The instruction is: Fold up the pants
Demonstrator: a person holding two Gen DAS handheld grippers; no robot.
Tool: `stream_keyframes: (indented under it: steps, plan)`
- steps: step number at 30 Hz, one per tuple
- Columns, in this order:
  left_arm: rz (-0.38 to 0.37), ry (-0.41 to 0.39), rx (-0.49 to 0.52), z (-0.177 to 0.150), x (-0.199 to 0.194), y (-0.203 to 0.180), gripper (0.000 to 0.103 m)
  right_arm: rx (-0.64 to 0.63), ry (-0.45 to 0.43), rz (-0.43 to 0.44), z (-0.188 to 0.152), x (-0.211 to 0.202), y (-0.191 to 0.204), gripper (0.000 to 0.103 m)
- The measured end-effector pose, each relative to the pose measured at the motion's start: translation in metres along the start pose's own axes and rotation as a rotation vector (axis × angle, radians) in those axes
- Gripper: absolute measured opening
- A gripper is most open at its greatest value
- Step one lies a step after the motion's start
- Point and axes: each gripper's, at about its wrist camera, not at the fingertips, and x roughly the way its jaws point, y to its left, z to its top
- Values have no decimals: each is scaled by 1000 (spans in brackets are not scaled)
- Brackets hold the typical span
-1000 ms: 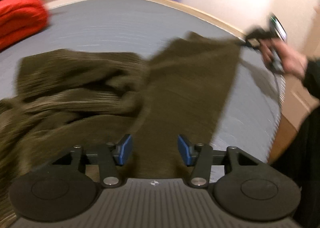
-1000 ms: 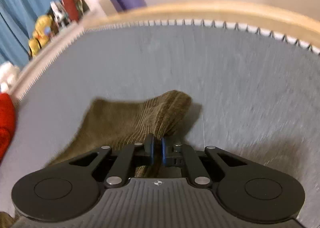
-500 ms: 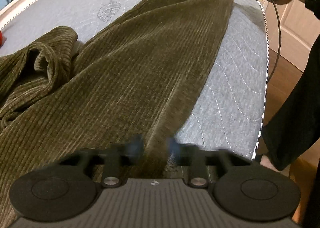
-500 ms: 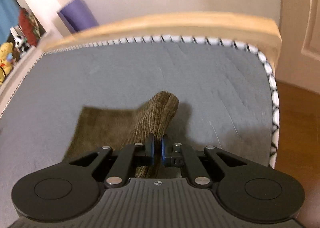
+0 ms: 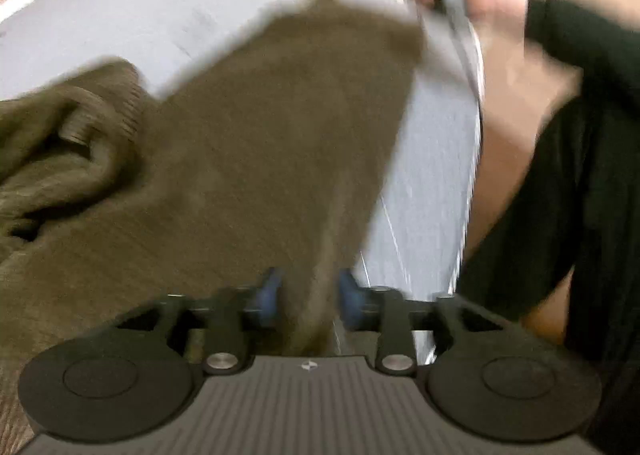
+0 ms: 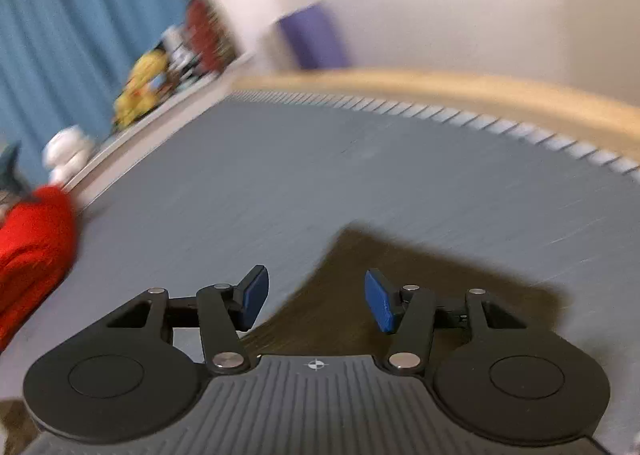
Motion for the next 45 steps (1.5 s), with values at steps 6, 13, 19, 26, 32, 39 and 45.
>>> stream_keyframes:
  steps: [6,13,19,26,32,39,45]
  plan:
    - [197,-248,-314,5,-67,72,54,26,94,-45,-8,62,21,62]
    - [509,-352,-644,-32,-135,143,56,-169,82,-277,-16,120,39,38]
    - [679,-357,-777,-58,-176,177,56,-115,-11,-354,-3,128,30,4]
    - [681,-234,-902,-91,-181,203,56,-99,-51,-346,-1,126,21,2]
    - [673,46,-968,-149,-134,241,39,-143,-94,-196,-2,95,55,43]
    - [809,-76,-870,-123,-170,207,39,-237,-108,75,-9,38,119,55]
    - [624,-219,-705,-99,-184,163,39,-371,-145,270,-17,-26,163,61]
